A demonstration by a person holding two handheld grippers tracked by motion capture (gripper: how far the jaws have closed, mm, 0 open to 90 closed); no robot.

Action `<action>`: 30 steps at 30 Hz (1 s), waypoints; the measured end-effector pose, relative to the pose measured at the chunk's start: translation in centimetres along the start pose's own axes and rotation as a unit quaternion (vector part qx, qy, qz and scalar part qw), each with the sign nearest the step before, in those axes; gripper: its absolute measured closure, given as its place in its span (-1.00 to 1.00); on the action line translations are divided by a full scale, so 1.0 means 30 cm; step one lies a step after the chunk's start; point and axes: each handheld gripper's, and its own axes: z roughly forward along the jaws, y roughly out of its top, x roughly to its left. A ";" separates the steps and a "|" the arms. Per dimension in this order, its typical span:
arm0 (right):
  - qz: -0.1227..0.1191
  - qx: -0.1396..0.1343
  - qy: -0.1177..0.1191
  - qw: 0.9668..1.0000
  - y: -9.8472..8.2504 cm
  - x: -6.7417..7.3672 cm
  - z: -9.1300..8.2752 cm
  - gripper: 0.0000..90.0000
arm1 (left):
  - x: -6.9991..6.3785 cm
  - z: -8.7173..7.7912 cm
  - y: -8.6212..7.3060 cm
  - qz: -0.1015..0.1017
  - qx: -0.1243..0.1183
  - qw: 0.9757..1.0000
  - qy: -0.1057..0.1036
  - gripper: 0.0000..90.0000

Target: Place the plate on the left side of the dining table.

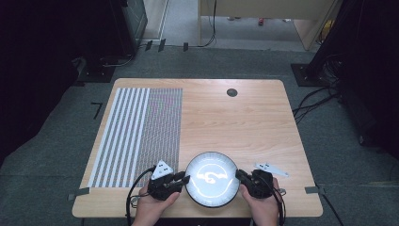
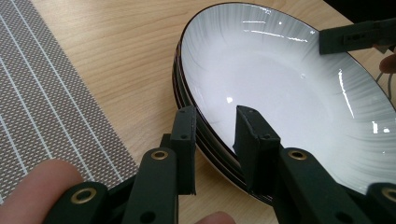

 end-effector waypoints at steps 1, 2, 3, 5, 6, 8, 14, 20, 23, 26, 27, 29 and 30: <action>0.004 -0.005 0.000 1.000 0.003 -0.001 -0.003 0.89 | 0.000 0.000 0.000 -0.001 -0.001 1.000 -0.001 0.54; 0.004 -0.005 0.000 1.000 0.003 -0.001 -0.003 0.89 | 0.000 0.000 0.001 -0.001 -0.001 1.000 -0.001 0.54; 0.005 -0.009 0.000 1.000 0.004 -0.001 -0.004 0.90 | 0.000 0.000 0.001 0.000 -0.001 1.000 -0.001 0.53; 0.016 -0.017 0.007 1.000 0.010 -0.002 -0.011 0.98 | 0.000 0.004 -0.001 0.001 0.002 1.000 -0.001 0.53; 0.025 -0.015 0.012 0.999 0.011 -0.008 -0.008 0.98 | 0.001 0.004 -0.002 0.000 0.001 1.000 -0.002 0.51; 0.026 -0.014 0.016 0.999 0.011 -0.011 -0.007 0.98 | 0.001 0.003 0.000 0.000 0.001 1.000 -0.002 0.51; 0.050 -0.005 0.049 0.998 0.011 -0.037 -0.017 0.95 | -0.005 0.004 -0.004 0.004 -0.003 1.000 0.009 0.58; 0.077 0.003 0.076 0.994 0.010 -0.050 -0.010 0.82 | -0.013 0.008 -0.008 0.002 -0.009 1.000 0.022 0.63; 0.071 0.002 0.071 0.995 0.010 -0.033 -0.002 0.75 | -0.014 0.010 -0.008 0.000 -0.009 1.000 0.024 0.64; 0.070 0.001 0.066 0.995 0.011 -0.022 -0.001 0.70 | -0.011 0.011 -0.007 -0.004 -0.008 1.000 0.023 0.64; 0.070 -0.001 0.060 0.996 0.013 -0.015 0.003 0.68 | -0.012 0.013 -0.007 -0.005 -0.007 1.000 0.023 0.63; 0.066 -0.004 0.052 0.996 0.015 -0.009 0.008 0.70 | -0.010 0.015 -0.008 -0.009 -0.006 1.000 0.023 0.61; 0.064 -0.003 0.047 0.997 0.017 -0.005 0.010 0.74 | -0.008 0.017 -0.009 -0.015 -0.008 1.000 0.022 0.61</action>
